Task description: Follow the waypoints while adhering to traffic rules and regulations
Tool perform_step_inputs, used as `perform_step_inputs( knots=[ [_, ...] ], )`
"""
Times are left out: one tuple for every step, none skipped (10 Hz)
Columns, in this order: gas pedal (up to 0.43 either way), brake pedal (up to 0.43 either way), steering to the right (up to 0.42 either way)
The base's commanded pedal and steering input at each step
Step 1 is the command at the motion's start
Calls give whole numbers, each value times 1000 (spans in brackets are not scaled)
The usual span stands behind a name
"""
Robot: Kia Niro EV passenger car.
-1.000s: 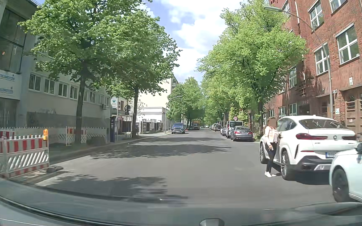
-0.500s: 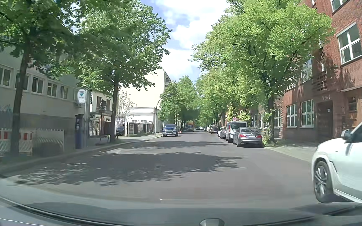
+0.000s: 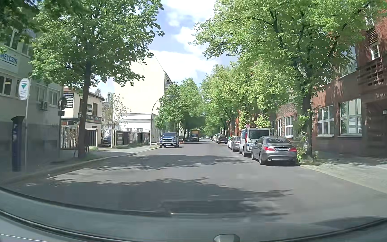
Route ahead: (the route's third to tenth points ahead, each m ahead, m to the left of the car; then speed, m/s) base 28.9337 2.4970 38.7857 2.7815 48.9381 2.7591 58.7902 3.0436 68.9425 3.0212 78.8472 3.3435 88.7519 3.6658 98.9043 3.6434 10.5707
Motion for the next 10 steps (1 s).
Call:
perform_step_inputs(
  knots=[
    [47, 18, 19],
    [47, 18, 13],
    [47, 18, 18],
    [39, 18, 15],
    [39, 18, 4],
    [39, 18, 2],
    [39, 18, 1],
    [39, 18, 1],
    [39, 18, 1],
    [39, 18, 1]
  ],
)
